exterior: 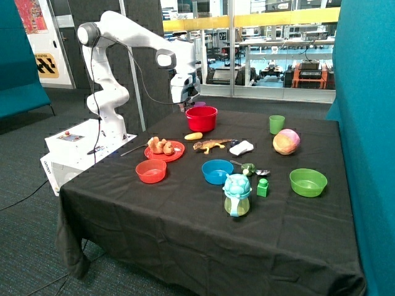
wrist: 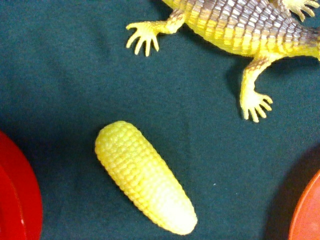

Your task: Hide the teddy bear in the red bowl

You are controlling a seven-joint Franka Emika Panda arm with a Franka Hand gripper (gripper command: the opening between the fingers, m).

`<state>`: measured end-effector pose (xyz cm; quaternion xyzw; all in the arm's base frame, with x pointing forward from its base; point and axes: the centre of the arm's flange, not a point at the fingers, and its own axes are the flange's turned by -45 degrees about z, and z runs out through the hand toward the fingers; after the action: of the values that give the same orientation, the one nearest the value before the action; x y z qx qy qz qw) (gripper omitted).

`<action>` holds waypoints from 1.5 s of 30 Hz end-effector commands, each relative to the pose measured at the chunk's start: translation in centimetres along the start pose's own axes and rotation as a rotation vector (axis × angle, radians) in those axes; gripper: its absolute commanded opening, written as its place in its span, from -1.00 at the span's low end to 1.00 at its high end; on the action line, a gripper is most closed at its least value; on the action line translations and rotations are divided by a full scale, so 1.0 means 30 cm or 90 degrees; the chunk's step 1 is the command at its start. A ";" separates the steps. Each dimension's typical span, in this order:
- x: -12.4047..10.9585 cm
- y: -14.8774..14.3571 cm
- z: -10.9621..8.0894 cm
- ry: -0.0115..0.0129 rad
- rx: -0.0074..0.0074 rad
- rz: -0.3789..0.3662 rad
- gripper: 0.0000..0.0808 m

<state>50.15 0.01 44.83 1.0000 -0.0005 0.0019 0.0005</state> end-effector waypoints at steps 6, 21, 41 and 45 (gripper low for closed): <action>-0.018 0.028 0.015 -0.0024 0.0009 -0.164 0.22; -0.051 0.125 0.044 -0.0024 0.0009 -0.127 0.08; -0.138 0.335 0.158 -0.0024 0.0007 -0.056 0.41; -0.140 0.343 0.185 -0.0024 0.0007 -0.053 0.61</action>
<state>46.48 -8.43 40.87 0.9985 0.0541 0.0004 0.0000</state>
